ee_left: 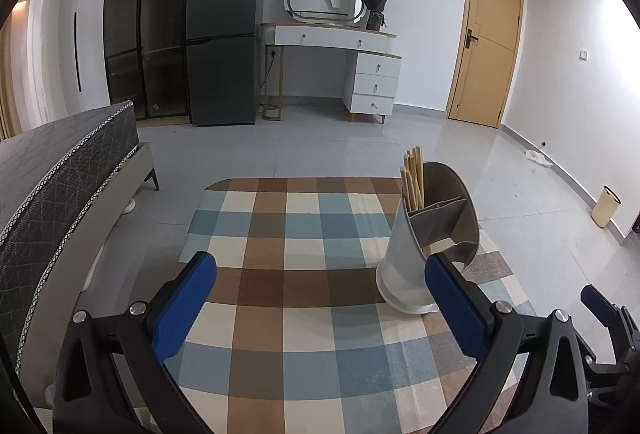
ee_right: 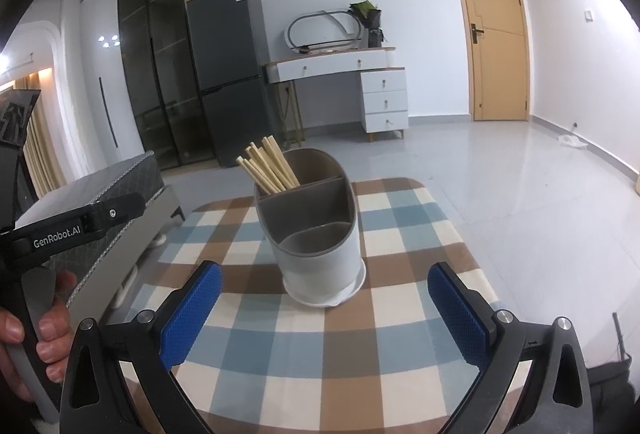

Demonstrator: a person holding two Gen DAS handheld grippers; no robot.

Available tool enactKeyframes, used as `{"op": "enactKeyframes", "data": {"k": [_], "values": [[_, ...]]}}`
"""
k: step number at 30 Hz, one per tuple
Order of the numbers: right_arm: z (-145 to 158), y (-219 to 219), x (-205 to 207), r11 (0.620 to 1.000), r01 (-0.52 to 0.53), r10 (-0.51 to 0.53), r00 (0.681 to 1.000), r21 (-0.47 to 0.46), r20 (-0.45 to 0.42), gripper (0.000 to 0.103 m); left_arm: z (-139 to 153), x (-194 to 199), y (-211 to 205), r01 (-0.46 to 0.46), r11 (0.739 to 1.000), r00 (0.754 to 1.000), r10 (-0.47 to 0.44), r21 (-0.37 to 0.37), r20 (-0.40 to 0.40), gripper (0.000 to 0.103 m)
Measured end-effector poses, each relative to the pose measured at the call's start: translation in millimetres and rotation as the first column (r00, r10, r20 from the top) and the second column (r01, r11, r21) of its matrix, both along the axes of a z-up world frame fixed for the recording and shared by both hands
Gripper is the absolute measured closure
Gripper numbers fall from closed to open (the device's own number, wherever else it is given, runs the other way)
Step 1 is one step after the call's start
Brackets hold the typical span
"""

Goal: Organize utensils

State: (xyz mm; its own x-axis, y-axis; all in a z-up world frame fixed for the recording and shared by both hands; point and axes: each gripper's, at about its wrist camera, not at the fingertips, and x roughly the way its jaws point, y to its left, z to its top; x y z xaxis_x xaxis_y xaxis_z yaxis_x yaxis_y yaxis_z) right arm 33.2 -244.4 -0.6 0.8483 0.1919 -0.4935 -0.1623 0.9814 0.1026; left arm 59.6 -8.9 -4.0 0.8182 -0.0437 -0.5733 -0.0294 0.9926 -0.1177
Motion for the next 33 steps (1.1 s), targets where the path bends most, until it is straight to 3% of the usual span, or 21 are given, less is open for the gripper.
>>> {"op": "enactKeyframes", "data": {"k": [33], "values": [[-2.1,4.5,0.4,1.0,-0.01,0.01,1.0,-0.002,-0.001,0.0,-0.2,-2.0,0.7,-0.001,1.0,1.0,0.001,-0.014,0.002,0.002]]}}
